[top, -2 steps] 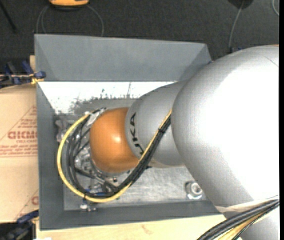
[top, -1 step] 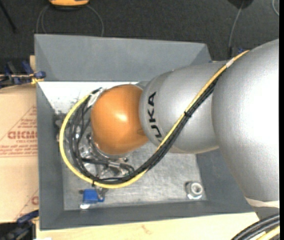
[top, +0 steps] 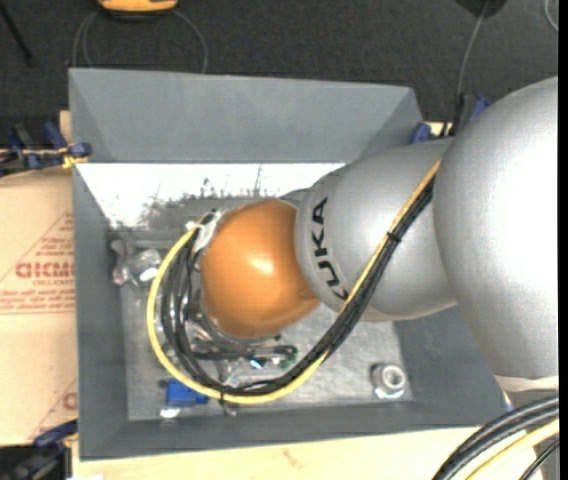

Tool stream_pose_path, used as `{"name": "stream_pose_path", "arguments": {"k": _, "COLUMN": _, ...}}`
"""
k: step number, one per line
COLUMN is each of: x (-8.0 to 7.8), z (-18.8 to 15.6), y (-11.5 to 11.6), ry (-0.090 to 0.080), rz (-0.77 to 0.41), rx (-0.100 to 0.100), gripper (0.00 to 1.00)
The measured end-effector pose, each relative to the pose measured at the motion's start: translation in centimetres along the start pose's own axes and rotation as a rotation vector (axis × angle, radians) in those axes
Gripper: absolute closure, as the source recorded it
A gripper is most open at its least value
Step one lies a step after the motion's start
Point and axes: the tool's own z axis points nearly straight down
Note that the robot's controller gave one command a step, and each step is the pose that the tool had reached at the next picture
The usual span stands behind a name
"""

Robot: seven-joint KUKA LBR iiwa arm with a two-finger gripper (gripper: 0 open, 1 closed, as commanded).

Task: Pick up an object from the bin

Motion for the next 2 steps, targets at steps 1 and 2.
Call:
{"name": "stream_pose_path", "arguments": {"k": 1, "x": -0.94, "z": 3.48, "y": 1.24, "ry": -0.01, "rz": -0.18, "rx": 0.008, "gripper": 0.0}}
{"name": "stream_pose_path", "arguments": {"k": 2, "x": -1.11, "z": 3.35, "y": 1.33, "ry": -0.015, "rz": -0.175, "rx": 0.007, "gripper": 1.0}}
